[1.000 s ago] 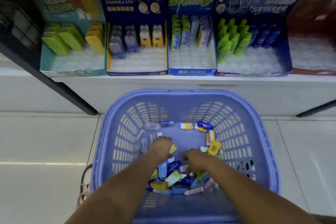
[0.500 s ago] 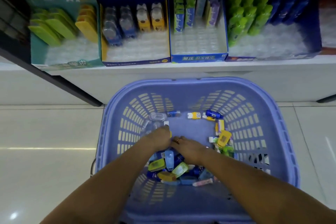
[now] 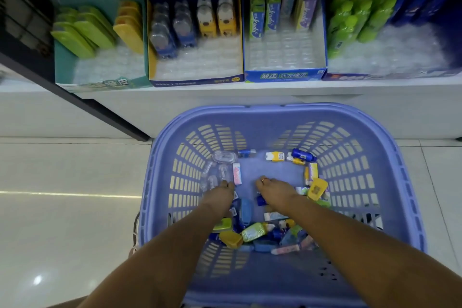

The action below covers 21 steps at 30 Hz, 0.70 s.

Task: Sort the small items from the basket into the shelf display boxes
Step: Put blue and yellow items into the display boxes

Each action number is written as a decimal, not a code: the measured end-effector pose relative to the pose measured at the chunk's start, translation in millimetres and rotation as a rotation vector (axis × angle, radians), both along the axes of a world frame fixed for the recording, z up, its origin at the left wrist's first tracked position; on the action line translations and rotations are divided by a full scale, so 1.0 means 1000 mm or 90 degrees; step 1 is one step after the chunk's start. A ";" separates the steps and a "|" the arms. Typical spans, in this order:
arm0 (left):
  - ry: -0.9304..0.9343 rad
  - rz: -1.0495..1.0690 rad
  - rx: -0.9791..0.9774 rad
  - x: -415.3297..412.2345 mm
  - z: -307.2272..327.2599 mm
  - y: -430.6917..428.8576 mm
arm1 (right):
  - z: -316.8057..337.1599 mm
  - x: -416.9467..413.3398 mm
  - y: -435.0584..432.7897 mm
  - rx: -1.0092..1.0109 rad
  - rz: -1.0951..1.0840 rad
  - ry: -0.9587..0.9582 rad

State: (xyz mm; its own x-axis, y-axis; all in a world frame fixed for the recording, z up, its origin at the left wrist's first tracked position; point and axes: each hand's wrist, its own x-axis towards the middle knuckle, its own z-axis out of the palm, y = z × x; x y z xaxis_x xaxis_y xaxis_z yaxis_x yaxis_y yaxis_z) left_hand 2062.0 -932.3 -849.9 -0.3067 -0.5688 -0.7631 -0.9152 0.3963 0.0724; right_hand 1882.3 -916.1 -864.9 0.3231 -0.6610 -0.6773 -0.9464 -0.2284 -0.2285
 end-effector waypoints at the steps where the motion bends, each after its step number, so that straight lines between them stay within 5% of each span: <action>1: 0.003 0.010 0.007 0.000 -0.001 0.001 | 0.002 -0.004 -0.002 0.011 -0.023 0.007; 9: -0.044 -0.064 -0.014 -0.005 -0.002 0.000 | 0.032 -0.030 -0.022 0.153 -0.374 -0.145; 15: -0.002 -0.067 -0.012 -0.009 -0.007 0.006 | 0.060 -0.042 -0.027 0.143 -0.563 -0.293; 18: 0.084 0.132 -0.014 -0.014 0.006 -0.001 | 0.075 -0.049 -0.024 0.091 -0.622 -0.370; 21: 0.316 0.611 0.100 -0.028 0.028 -0.012 | 0.096 -0.052 -0.022 0.003 -0.671 -0.454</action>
